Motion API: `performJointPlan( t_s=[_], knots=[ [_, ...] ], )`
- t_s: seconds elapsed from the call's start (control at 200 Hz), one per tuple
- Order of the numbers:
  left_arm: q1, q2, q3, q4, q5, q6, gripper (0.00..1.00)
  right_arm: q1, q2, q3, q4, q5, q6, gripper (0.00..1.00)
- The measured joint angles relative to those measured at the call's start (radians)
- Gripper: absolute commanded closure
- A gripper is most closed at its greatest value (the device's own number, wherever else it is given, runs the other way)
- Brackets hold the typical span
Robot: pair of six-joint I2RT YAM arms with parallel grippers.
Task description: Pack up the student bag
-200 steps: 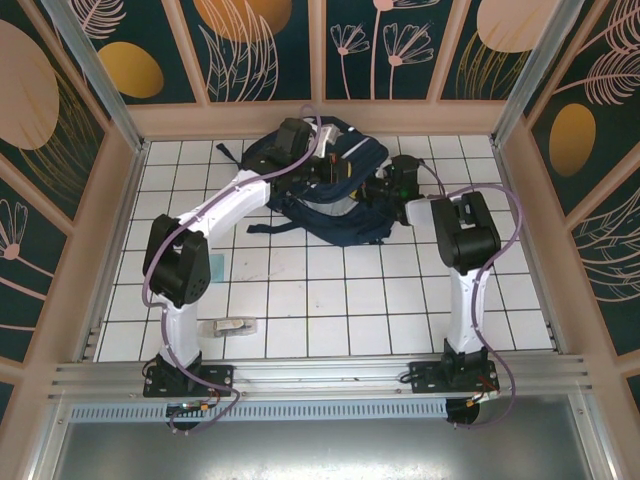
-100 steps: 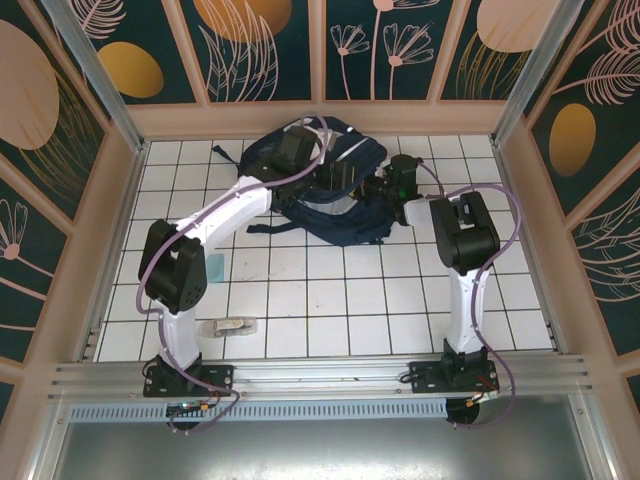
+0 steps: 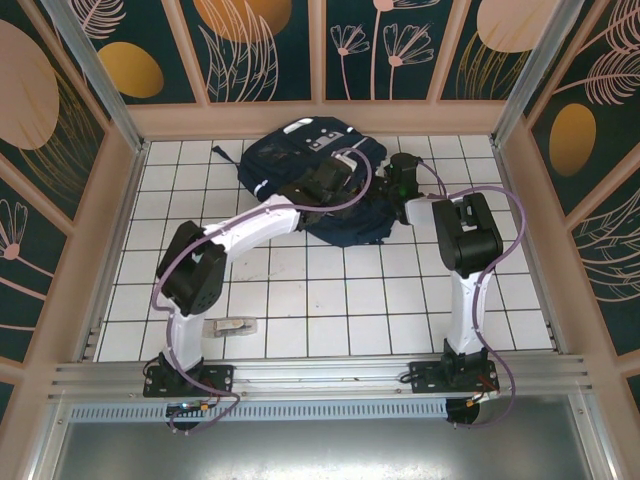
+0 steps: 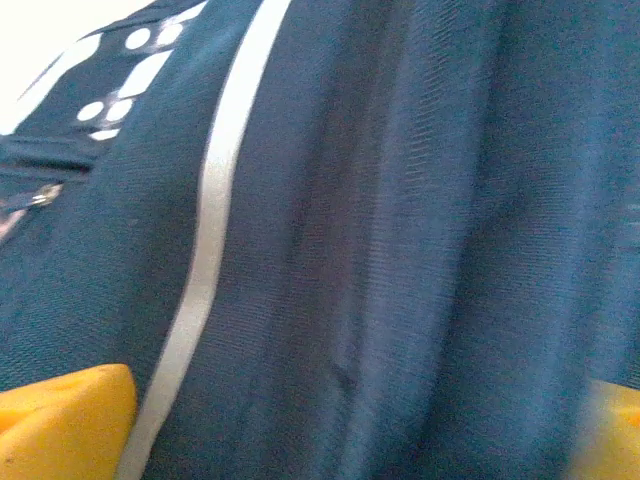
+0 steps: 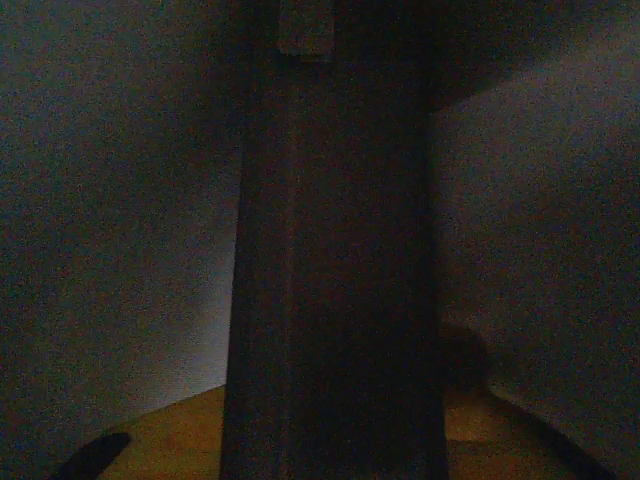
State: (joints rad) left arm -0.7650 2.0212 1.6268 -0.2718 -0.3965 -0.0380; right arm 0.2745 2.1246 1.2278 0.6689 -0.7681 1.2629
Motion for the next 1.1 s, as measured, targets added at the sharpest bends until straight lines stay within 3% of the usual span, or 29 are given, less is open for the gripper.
performJointPlan(
  t_s=[0.145,0.175,0.285,0.515,0.685,1.051,1.101],
  knots=[
    [-0.01,0.064,0.027,-0.001,-0.109,0.081,0.82,0.002,-0.001,0.0,-0.001,0.001,-0.001,0.79],
    [-0.013,0.065,0.029,-0.001,-0.117,0.089,1.0,0.002,-0.001,0.0,-0.003,0.002,-0.002,0.79],
    [-0.011,0.059,0.051,-0.019,-0.126,0.083,1.0,0.004,-0.002,0.0,-0.007,0.008,-0.006,0.79],
    [0.039,-0.043,0.012,-0.047,0.078,-0.002,1.0,0.034,0.019,0.062,-0.028,0.032,0.011,0.79],
    [0.049,-0.098,-0.005,-0.056,0.152,-0.05,1.0,0.08,0.112,0.217,-0.053,0.072,0.037,0.77],
    [0.049,-0.148,-0.073,-0.011,0.161,-0.061,1.0,0.111,0.149,0.327,-0.229,0.117,-0.065,0.75],
    [0.049,-0.154,-0.079,-0.008,0.16,-0.061,1.0,0.114,0.151,0.343,-0.254,0.116,-0.081,0.71]
  ],
)
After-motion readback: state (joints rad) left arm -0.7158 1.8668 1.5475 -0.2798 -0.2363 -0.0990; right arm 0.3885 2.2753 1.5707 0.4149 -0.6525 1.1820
